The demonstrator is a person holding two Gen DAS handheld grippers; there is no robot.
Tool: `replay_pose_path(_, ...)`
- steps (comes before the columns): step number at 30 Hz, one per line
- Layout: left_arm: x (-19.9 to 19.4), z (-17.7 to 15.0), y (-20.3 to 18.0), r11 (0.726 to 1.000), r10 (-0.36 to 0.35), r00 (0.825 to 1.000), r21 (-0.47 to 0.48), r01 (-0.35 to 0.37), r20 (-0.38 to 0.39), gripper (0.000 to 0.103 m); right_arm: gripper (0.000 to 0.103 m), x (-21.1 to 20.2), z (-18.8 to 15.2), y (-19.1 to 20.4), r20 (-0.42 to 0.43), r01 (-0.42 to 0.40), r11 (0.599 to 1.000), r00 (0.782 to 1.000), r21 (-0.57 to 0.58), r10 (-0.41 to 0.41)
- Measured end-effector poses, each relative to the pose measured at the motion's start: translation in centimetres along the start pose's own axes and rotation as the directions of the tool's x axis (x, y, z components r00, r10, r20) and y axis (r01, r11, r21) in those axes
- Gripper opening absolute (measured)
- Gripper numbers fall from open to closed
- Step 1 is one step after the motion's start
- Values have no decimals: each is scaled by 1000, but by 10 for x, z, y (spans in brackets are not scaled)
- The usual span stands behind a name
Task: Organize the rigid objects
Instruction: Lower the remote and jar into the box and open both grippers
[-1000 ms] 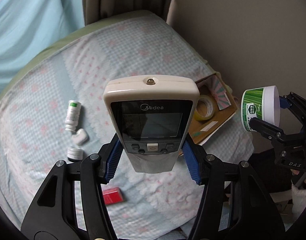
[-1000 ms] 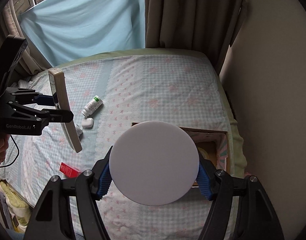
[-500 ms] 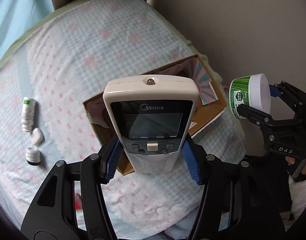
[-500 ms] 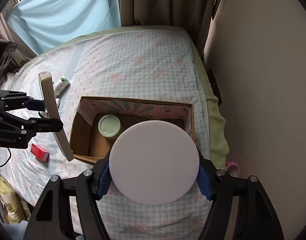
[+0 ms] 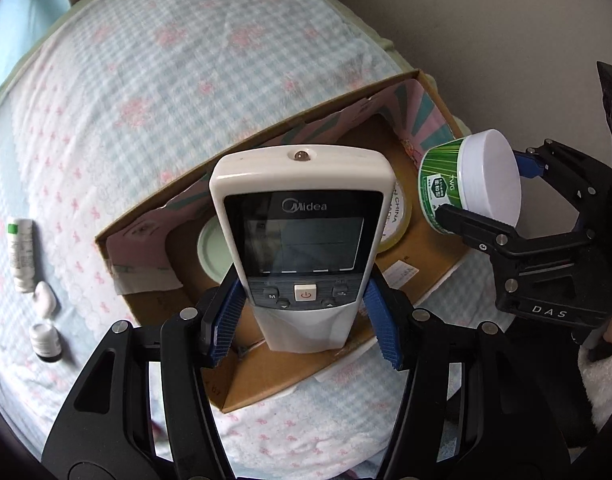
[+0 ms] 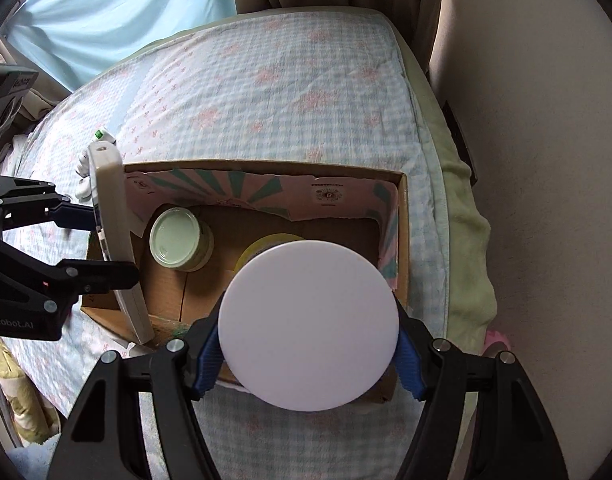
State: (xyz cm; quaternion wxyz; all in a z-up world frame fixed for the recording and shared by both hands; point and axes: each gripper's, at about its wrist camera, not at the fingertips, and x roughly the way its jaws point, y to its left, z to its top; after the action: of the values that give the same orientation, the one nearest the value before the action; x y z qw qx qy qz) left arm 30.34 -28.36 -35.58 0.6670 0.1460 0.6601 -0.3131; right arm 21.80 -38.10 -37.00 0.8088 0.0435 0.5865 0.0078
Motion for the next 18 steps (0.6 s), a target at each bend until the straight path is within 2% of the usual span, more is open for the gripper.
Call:
replay_pose_path(6,19,5,-3,999,21,999,26,-20,-32,54,67,18,6,-2,8,-68,998,998,11,68)
replay_pose_path(8,23,6,-2,1000,26,998,15,-25,-52,58,72,20,7,-4,18,-121,992,993,34,120)
replay_pose_path(9,23,7,-1,999,36,998,5,-36,-52,69,91,18,8,-7,40,-144,988,989,57,142)
replay_pose_path(10,22,5,2,998,55,997,-2,-55,-48,95,103,14,8,-11,70,-164,983,985,80,158)
replay_pose_path(11,21,2,5,999,51,998,-11,-51,-41,102,103,10,8,-16,97,-189,977,979,101,179)
replay_pose_path(13,15,-6,13,999,-4,1000,-41,3,-28,103,103,7,8,-25,106,-176,972,981,154,161)
replay_pose_path(14,14,-9,16,999,-9,999,-53,8,-32,103,103,5,7,-29,112,-172,970,982,173,155)
replay_pose_path(18,9,-26,26,997,20,999,-79,-23,-29,103,103,-3,2,-39,151,-196,949,975,249,162)
